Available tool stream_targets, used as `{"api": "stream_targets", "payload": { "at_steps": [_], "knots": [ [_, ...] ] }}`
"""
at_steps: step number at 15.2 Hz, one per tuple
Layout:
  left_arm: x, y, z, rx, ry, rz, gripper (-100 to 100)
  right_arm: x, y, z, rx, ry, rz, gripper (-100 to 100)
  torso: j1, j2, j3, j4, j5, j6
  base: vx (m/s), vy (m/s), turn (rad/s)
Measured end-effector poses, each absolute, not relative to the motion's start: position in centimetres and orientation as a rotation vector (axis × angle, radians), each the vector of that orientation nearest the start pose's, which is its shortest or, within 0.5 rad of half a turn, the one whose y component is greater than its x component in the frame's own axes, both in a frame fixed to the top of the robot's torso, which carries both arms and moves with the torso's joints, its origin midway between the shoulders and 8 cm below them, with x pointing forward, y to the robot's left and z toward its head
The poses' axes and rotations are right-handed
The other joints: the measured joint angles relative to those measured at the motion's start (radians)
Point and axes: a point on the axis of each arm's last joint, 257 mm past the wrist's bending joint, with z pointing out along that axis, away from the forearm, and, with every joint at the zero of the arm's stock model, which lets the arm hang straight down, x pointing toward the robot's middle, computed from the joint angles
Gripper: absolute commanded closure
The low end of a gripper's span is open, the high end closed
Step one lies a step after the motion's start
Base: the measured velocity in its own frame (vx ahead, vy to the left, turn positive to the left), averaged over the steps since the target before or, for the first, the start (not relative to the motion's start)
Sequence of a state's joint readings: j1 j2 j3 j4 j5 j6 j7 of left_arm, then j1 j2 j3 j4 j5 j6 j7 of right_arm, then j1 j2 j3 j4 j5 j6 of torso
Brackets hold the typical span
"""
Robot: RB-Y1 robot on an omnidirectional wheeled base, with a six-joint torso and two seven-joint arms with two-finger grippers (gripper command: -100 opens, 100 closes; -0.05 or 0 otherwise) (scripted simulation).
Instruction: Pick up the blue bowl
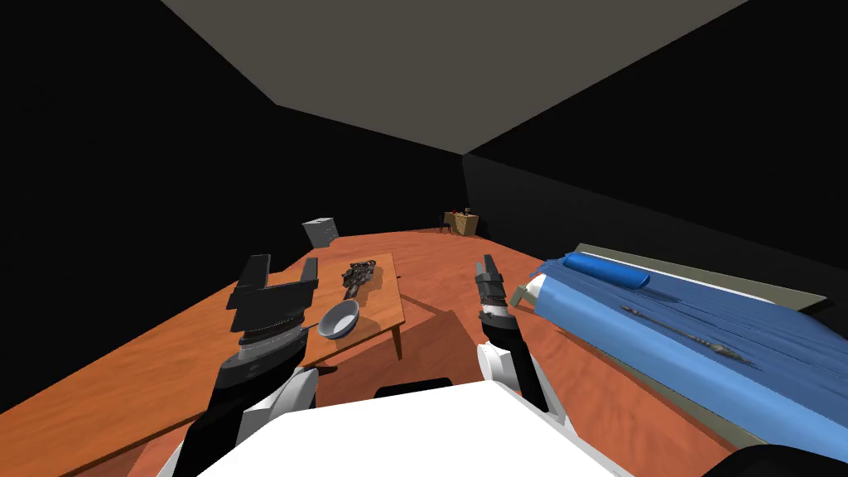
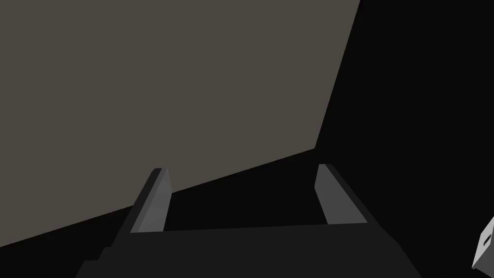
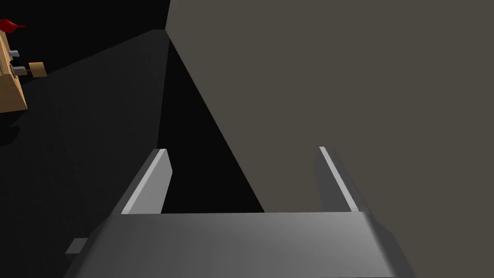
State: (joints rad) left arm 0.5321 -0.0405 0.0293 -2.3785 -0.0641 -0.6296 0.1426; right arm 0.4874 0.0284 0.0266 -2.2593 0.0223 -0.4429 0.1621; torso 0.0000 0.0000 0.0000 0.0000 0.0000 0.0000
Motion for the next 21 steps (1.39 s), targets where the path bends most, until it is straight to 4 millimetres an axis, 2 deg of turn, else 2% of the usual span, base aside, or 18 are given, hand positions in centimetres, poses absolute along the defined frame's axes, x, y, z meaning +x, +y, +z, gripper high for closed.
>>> {"api": "stream_targets", "payload": {
  "at_steps": [5,9,17,21],
  "knots": [
    [31.7,27.9,6.0,-0.561,0.568,-1.397,-100,36.0,-27.2,0.8,0.655,0.691,1.155,0,0.002,0.000,0.000,0.000,0.000,0.000,0.003,0.016,-0.089],
    [33.3,28.9,4.0,-0.632,0.648,-1.386,-100,36.0,-27.2,0.8,0.655,0.691,1.155,0,0.002,0.000,0.000,0.000,0.000,0.000,0.000,0.018,-0.081],
    [36.5,31.8,-0.6,-0.817,0.768,-1.343,-100,36.0,-27.2,0.8,0.655,0.691,1.155,0,0.002,0.000,0.000,0.000,0.000,0.000,-0.003,0.019,-0.096],
    [38.3,34.0,-3.8,-0.940,0.819,-1.308,-100,36.0,-27.2,0.8,0.655,0.691,1.155,0,0.002,0.000,0.000,0.000,0.001,0.000,-0.004,0.020,-0.098]
  ]
}}
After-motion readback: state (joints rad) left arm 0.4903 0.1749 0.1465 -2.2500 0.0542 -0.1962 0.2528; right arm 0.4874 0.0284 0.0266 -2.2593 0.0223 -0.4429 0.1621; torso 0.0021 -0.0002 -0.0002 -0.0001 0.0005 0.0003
